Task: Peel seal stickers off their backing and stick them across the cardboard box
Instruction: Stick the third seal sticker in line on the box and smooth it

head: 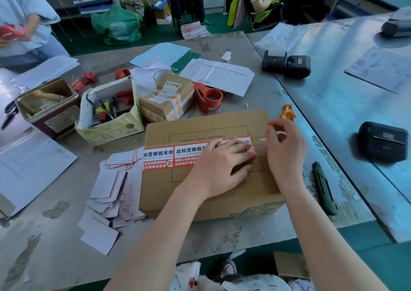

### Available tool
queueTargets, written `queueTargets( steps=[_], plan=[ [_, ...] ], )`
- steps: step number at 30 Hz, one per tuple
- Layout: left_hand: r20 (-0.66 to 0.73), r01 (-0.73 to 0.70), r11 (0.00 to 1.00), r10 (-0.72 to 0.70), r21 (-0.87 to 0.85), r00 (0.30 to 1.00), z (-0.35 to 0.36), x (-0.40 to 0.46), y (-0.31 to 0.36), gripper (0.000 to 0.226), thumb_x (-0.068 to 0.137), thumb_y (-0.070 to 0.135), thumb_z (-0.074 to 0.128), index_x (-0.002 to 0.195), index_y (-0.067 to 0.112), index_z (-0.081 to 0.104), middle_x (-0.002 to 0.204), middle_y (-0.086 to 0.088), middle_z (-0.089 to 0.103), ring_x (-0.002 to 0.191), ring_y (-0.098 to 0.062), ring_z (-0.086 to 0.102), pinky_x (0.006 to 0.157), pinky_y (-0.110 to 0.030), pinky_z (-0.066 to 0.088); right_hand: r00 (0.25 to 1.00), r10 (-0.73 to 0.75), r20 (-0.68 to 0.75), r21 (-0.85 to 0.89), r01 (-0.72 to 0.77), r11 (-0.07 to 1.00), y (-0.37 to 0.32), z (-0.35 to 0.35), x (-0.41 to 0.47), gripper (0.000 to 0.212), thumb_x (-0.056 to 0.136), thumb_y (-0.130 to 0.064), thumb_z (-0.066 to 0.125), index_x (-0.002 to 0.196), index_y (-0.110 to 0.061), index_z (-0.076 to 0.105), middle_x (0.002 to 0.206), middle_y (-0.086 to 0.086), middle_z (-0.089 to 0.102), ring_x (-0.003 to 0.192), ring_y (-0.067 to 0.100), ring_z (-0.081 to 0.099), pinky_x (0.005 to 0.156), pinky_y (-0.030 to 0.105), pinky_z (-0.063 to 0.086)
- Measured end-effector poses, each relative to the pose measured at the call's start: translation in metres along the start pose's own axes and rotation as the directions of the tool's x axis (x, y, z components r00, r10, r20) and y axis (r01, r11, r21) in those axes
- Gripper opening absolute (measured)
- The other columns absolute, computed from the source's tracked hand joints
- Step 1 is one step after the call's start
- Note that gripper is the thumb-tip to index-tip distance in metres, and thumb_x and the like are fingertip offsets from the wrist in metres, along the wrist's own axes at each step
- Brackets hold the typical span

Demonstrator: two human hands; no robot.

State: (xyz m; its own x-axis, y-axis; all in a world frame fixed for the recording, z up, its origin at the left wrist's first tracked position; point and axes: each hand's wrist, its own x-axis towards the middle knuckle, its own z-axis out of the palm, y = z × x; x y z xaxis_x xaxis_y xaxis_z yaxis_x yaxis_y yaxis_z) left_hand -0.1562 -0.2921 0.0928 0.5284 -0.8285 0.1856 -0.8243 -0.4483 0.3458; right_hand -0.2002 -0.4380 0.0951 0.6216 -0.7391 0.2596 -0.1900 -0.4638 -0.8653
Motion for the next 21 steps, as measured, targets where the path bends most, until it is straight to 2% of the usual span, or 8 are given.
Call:
queueTargets(
  steps=[3,5,7,10,13,16,18,21],
  plan=[
    [0.004,-0.008,1.0,0.008,-0.008,1.0,0.001,-0.001,-0.003,0.037,0.089,0.038,0.043,0.122,0.029,0.06,0.134,0.01,0.055,0.13,-0.01,0.042,0.106,-0.036,0.025,1.0,-0.017,0.008,-0.009,0.017,1.0,-0.001,0.0,-0.001,0.013,0.089,-0.015,0.052,0.096,-0.015,0.063,0.093,0.001,0.063,0.074,0.013,0.055,0.072,0.02,0.038],
    [-0.001,0.006,1.0,-0.006,-0.022,1.0,0.0,-0.003,-0.006,0.038,0.09,0.039,0.041,0.122,0.03,0.06,0.135,0.011,0.054,0.131,-0.008,0.041,0.108,-0.033,0.024,0.999,-0.044,0.03,-0.037,0.045,0.998,-0.001,0.0,-0.001,0.012,0.089,-0.013,0.053,0.096,-0.012,0.063,0.092,0.002,0.062,0.075,0.013,0.053,0.069,0.012,0.036],
    [-0.029,0.04,0.998,-0.042,-0.041,0.999,-0.002,-0.007,-0.011,0.038,0.091,0.04,0.04,0.121,0.028,0.061,0.135,0.011,0.054,0.131,-0.005,0.04,0.108,-0.029,0.023,0.994,-0.079,0.08,-0.077,0.085,0.993,0.0,0.001,-0.001,0.013,0.087,-0.01,0.055,0.098,-0.01,0.063,0.094,0.003,0.06,0.081,0.016,0.055,0.075,0.01,0.039],
    [-0.075,0.131,0.991,-0.134,-0.038,0.988,-0.008,-0.017,-0.023,0.035,0.093,0.035,0.044,0.124,0.026,0.059,0.138,0.012,0.05,0.134,-0.004,0.036,0.109,-0.025,0.02,0.97,-0.116,0.212,-0.22,0.163,0.962,0.0,0.006,-0.002,0.029,0.086,-0.024,0.059,0.113,-0.013,0.058,0.115,0.006,0.055,0.107,0.027,0.051,0.094,0.039,0.042],
    [-0.099,0.246,0.969,-0.246,-0.005,0.964,-0.013,-0.025,-0.033,0.036,0.095,0.032,0.047,0.13,0.025,0.053,0.143,0.012,0.044,0.136,-0.004,0.031,0.109,-0.021,0.012,0.936,-0.094,0.339,-0.475,0.257,0.841,-0.004,0.013,-0.002,0.057,0.082,-0.053,0.056,0.129,-0.023,0.043,0.14,0.005,0.039,0.134,0.025,0.029,0.109,0.046,0.023],
    [-0.117,0.302,0.953,-0.298,0.019,0.947,-0.014,-0.028,-0.034,0.039,0.095,0.034,0.047,0.133,0.026,0.049,0.145,0.011,0.042,0.137,-0.004,0.03,0.107,-0.019,0.009,0.917,-0.034,0.398,-0.576,0.278,0.769,-0.004,0.018,0.0,0.07,0.078,-0.067,0.048,0.134,-0.027,0.033,0.149,0.006,0.026,0.141,0.024,0.017,0.112,0.049,0.016],
    [-0.115,0.313,0.95,-0.308,0.018,0.944,-0.014,-0.027,-0.033,0.04,0.095,0.035,0.047,0.134,0.025,0.049,0.145,0.01,0.042,0.137,-0.004,0.029,0.107,-0.019,0.009,0.92,-0.026,0.391,-0.581,0.269,0.768,-0.004,0.02,0.0,0.066,0.082,-0.064,0.046,0.135,-0.025,0.033,0.15,0.006,0.026,0.141,0.024,0.019,0.109,0.048,0.021],
    [-0.102,0.31,0.95,-0.305,0.033,0.947,-0.015,-0.028,-0.033,0.042,0.094,0.039,0.046,0.135,0.028,0.047,0.146,0.012,0.04,0.138,-0.003,0.027,0.107,-0.02,0.008,0.938,-0.056,0.341,-0.543,0.245,0.803,-0.003,0.019,0.001,0.048,0.091,-0.045,0.044,0.132,-0.021,0.038,0.147,0.006,0.032,0.138,0.023,0.026,0.105,0.045,0.028]
  ],
)
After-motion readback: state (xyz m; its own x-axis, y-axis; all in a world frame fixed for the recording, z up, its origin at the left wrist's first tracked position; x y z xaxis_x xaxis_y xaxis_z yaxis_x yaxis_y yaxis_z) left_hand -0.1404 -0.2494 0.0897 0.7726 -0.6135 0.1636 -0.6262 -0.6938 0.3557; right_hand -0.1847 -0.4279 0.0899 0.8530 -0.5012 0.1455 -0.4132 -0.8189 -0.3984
